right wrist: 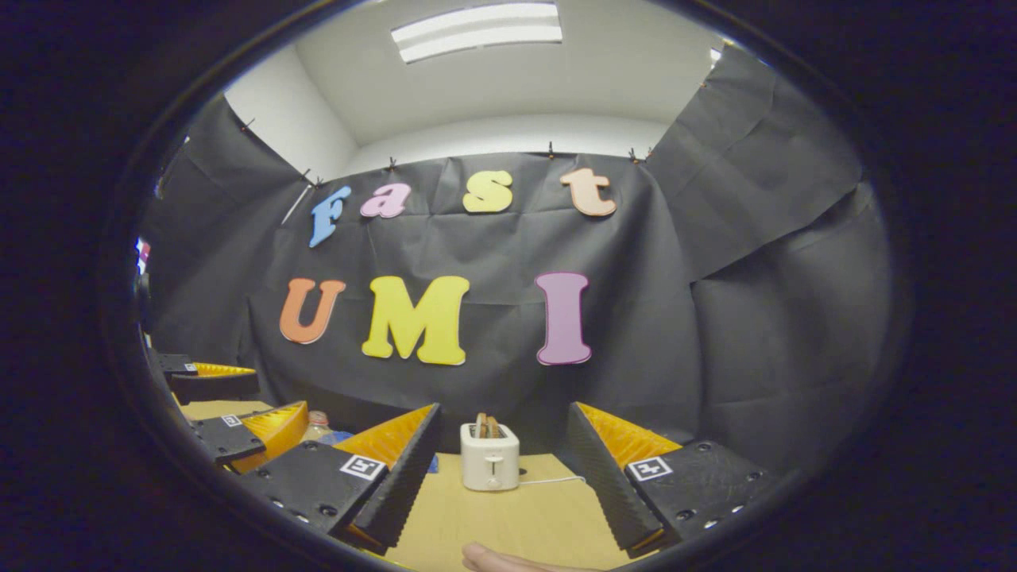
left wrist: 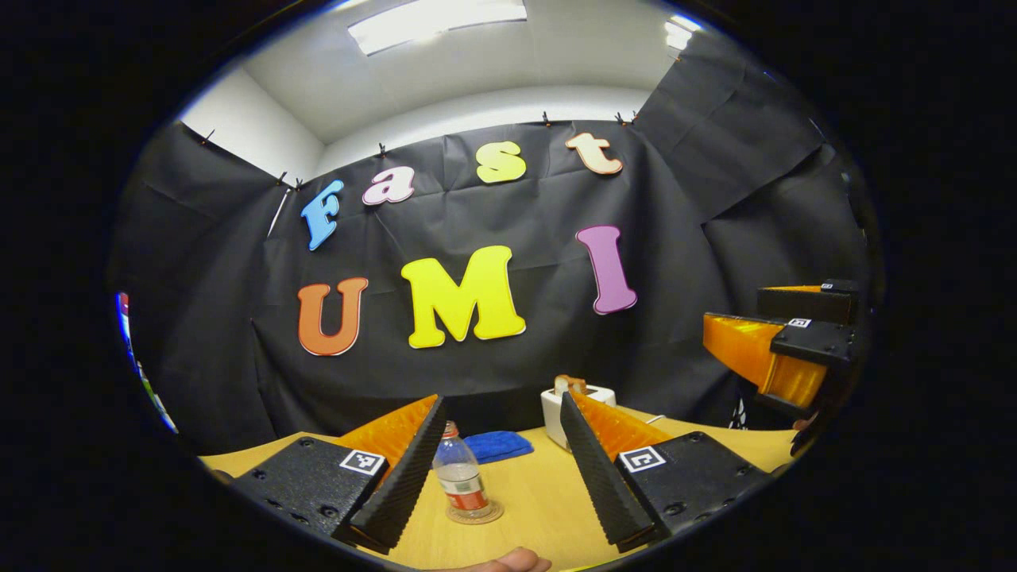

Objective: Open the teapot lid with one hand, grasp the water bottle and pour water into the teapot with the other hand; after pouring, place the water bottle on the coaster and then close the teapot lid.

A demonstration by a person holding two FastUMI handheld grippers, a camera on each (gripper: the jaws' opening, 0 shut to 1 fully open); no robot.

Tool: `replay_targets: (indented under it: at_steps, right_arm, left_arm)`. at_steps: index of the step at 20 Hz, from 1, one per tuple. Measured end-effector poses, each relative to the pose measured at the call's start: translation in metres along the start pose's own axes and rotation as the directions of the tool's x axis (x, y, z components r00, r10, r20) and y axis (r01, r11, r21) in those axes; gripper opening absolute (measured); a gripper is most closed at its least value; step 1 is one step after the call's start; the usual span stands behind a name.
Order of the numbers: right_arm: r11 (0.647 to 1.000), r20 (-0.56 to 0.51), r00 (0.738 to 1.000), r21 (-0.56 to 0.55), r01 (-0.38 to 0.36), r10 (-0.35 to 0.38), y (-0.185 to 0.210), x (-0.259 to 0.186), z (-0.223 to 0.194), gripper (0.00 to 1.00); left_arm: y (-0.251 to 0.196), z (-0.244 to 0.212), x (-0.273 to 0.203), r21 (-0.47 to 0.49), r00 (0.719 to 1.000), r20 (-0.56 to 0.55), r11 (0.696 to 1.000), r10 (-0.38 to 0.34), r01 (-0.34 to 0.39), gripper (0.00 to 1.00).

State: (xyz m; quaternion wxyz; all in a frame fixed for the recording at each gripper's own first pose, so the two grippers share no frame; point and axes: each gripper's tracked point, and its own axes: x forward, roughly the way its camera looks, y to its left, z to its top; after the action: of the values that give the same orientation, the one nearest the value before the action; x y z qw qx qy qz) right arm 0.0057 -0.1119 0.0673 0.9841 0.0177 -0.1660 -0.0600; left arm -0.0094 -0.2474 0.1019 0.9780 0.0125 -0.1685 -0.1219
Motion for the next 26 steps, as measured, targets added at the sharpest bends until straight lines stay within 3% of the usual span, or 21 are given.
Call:
replay_targets:
  at_steps: [4,7,9,12,16,18,20,26]
  right_arm:
    - [0.999,-0.058,0.998,0.046,-0.007,0.010,-0.034,0.030,0.014,0.95]
    - [0.998,-0.031,0.999,0.045,-0.039,0.040,-0.070,0.055,0.001,0.95]
    - [0.990,0.004,0.994,0.088,-0.109,0.109,-0.087,0.073,-0.028,0.98]
    - [0.972,-0.043,0.989,0.192,-0.132,0.142,-0.128,0.106,-0.100,0.95]
    - [0.996,-0.078,0.995,0.065,-0.057,0.062,-0.182,0.130,-0.173,0.95]
    - [0.998,-0.141,0.988,0.006,-0.066,0.066,-0.188,0.131,-0.204,0.96]
    - [0.992,-0.217,0.969,-0.014,-0.122,0.116,-0.180,0.125,-0.228,0.96]
    - [0.992,-0.233,0.965,-0.009,-0.129,0.124,-0.181,0.129,-0.223,0.95]
  left_arm:
    - [-0.029,0.031,0.029,-0.081,1.000,0.020,0.997,0.010,-0.009,0.91]
    - [-0.063,0.013,0.053,-0.108,0.998,-0.038,0.993,0.051,-0.055,0.92]
    - [-0.099,-0.012,0.072,-0.133,0.997,-0.068,0.990,0.047,-0.056,0.92]
    - [-0.141,-0.061,0.103,-0.158,0.992,-0.112,0.984,0.064,-0.081,0.92]
    - [-0.191,-0.132,0.131,-0.115,0.976,-0.212,0.990,0.056,-0.082,0.92]
    - [-0.210,-0.169,0.131,-0.086,0.952,-0.300,0.992,0.058,-0.088,0.92]
    - [-0.224,-0.198,0.125,-0.082,0.933,-0.357,0.993,0.051,-0.085,0.93]
    - [-0.229,-0.221,0.112,-0.104,0.899,-0.435,0.988,0.061,-0.118,0.93]
